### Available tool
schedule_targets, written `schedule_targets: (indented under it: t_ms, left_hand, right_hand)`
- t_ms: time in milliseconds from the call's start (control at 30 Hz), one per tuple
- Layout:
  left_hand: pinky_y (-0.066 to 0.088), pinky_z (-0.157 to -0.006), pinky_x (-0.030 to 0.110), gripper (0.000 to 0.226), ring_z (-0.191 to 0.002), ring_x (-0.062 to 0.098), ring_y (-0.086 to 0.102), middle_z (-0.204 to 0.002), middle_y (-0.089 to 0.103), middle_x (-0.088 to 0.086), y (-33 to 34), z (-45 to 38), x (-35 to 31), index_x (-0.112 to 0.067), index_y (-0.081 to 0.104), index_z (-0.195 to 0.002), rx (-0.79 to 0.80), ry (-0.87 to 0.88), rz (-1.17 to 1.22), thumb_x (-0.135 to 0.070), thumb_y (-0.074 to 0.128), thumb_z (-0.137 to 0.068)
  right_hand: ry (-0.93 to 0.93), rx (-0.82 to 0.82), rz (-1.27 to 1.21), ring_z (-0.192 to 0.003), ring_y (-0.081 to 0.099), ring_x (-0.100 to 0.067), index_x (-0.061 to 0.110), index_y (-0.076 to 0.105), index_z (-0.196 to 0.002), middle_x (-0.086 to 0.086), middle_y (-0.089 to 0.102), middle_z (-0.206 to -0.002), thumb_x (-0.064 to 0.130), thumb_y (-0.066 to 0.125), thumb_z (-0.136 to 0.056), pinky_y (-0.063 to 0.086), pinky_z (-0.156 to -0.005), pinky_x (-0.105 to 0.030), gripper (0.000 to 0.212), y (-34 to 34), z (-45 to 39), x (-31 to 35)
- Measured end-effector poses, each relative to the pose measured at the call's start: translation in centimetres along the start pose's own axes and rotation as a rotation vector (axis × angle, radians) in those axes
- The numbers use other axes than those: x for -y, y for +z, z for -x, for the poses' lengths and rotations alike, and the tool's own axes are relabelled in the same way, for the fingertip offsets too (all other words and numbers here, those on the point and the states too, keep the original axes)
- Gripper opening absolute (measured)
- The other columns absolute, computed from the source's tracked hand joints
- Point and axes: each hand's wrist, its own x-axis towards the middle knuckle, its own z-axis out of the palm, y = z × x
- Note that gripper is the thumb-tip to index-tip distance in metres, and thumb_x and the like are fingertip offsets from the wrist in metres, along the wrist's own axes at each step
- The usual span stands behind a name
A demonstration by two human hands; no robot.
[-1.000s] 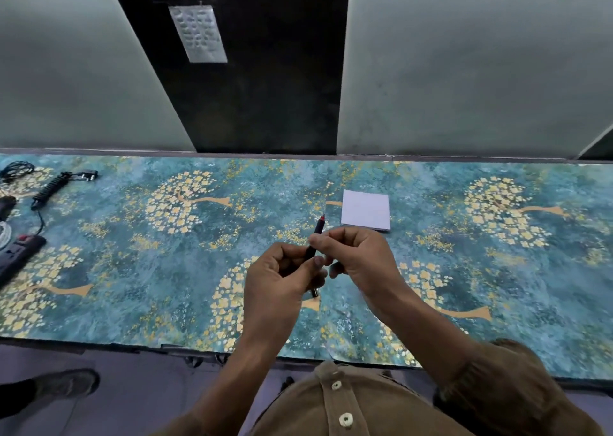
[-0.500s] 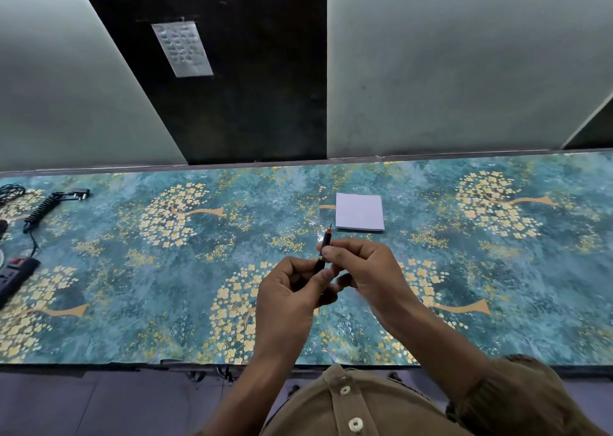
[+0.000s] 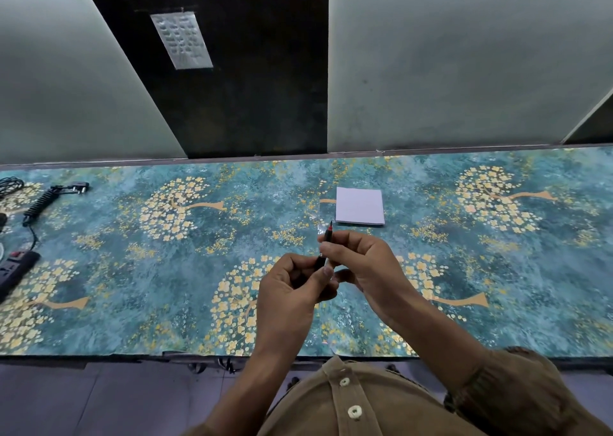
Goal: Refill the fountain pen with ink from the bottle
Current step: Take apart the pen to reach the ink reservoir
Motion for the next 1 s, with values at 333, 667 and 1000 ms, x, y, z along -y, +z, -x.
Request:
schedule_targets:
  t_ms: [333, 667, 1000]
  left_hand:
    - [0.062, -0.07, 0.039, 0.009, -0.072, 0.031, 0.072, -0.075, 0.074, 0.016, -0.4, 0.1, 0.3, -0.006, 0.069, -0.09, -0.016, -0.008, 0.004, 0.002, 0.07, -0.086]
    - [0.062, -0.073, 0.043, 0.008, -0.07, 0.029, 0.073, -0.074, 0.075, 0.013, -0.6, -0.1, 0.7, -0.005, 0.069, -0.09, -0.011, 0.009, 0.003, -0.001, 0.073, -0.085]
    - [0.062, -0.075, 0.045, 0.007, -0.079, 0.039, 0.073, -0.077, 0.075, 0.014, -0.6, 0.0, 0.7, -0.004, 0.067, -0.09, 0.001, -0.001, 0.018, -0.002, 0.072, -0.086]
  right_hand:
    - [0.029, -0.014, 0.004, -0.071, 0.06, -0.019, 0.005, 0.076, -0.091, -0.006, 0.067, -0.075, 0.007, 0.067, -0.089, 0.05, -0.063, -0.032, 0.01, 0.0, -0.1, -0.3]
    - [0.029, 0.016, -0.046, -0.071, 0.057, -0.021, 0.005, 0.069, -0.085, -0.006, 0.064, -0.072, 0.012, 0.075, -0.084, 0.048, -0.062, -0.033, 0.009, 0.0, -0.2, -1.0]
    - [0.051, 0.031, -0.065, -0.073, 0.059, -0.02, 0.005, 0.067, -0.09, -0.003, 0.064, -0.076, 0.016, 0.076, -0.084, 0.049, -0.057, -0.03, 0.016, 0.2, -0.1, -1.2]
